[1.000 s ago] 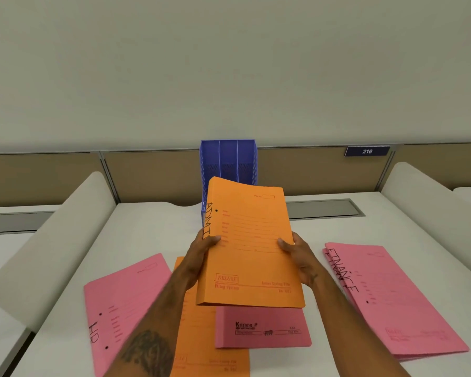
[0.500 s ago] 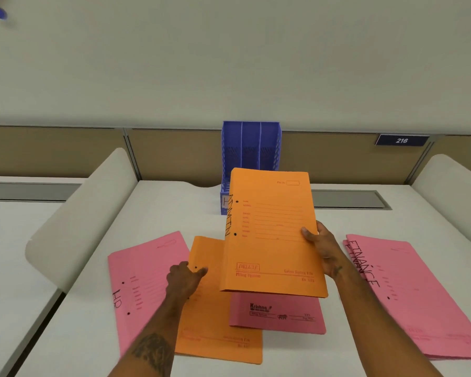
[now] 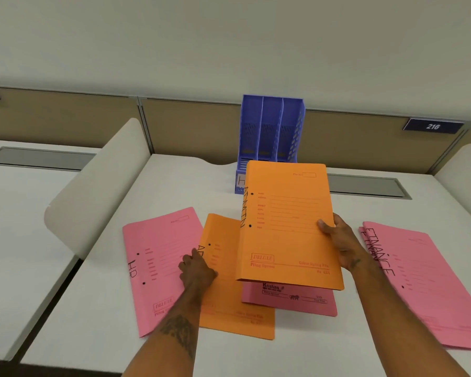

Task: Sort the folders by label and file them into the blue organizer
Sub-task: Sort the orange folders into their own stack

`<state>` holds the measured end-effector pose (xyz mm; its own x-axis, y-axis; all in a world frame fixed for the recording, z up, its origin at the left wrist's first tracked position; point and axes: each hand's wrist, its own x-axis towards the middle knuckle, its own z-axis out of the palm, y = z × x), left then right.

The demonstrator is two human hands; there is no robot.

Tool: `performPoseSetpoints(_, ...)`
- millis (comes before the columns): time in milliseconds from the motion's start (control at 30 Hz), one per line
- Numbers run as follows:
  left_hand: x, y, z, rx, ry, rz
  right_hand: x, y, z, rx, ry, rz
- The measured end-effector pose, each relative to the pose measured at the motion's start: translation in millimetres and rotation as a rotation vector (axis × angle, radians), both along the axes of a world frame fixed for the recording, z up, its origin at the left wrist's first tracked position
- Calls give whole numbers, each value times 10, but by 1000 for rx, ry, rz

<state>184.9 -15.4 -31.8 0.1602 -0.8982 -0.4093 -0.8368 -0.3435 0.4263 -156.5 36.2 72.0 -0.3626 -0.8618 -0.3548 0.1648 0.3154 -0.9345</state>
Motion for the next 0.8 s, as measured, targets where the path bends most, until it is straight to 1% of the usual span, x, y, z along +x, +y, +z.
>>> performPoseSetpoints(100,50,-101,49,1,96,71,30,-6,0,-3,-4,-5)
performPoseSetpoints(200,139,-201,182,-4,365,156,72,-34,15,-7,-11,-10)
performPoseSetpoints(267,192,-289,333,-19,479,184,107,-50,42,-14,-4,-10)
performPoseSetpoints(367,245,-445,608,-52,527,134,155,-62,87,-35,-4,-12)
performPoseSetpoints(500,374,-666,956,-143,569,102,189,-74,124,-54,9,-16)
performPoseSetpoints(667,613,-939,1480,-316,609,127,177,-68,152,-49,16,-31)
performPoseSetpoints(800,815,-1118,1927,-454,674,103,130,-76,181,-54,45,-47)
